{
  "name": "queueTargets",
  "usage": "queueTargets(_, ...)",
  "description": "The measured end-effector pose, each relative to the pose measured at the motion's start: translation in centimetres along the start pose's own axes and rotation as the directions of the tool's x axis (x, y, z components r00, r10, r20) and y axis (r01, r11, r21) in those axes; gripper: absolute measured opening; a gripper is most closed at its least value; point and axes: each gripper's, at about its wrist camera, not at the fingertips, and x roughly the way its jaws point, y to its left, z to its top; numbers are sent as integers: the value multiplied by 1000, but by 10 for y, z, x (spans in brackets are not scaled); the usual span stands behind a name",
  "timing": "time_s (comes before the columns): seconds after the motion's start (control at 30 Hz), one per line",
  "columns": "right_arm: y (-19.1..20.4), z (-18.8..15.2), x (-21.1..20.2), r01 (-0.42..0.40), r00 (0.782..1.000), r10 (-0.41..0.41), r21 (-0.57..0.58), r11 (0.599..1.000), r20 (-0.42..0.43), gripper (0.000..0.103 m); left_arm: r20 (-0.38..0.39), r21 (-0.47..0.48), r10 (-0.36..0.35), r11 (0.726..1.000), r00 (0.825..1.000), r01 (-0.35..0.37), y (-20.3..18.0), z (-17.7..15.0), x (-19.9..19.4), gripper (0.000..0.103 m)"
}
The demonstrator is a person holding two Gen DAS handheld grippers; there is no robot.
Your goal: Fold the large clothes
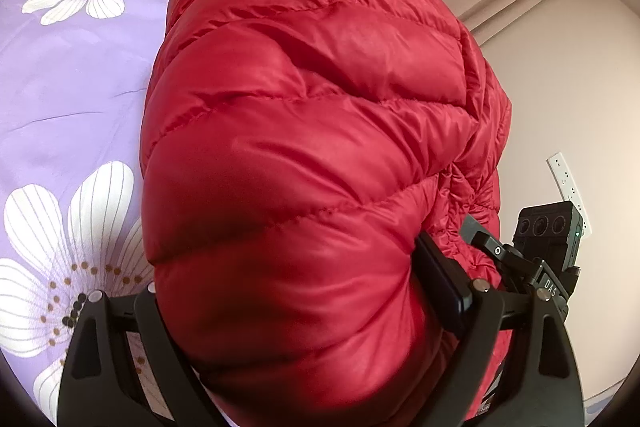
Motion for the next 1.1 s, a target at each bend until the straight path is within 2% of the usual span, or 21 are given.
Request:
queueTargets(0.77,-14,17,34,35,999,-35,9,999,5,58,-8,-18,-6,1000,1000,6,-5,-5,7,92)
queueTargets(1.1,-23,14,47,49,999,-49,30,998,10,58,-9,-23,3,1000,1000,-3,2,-14,6,92)
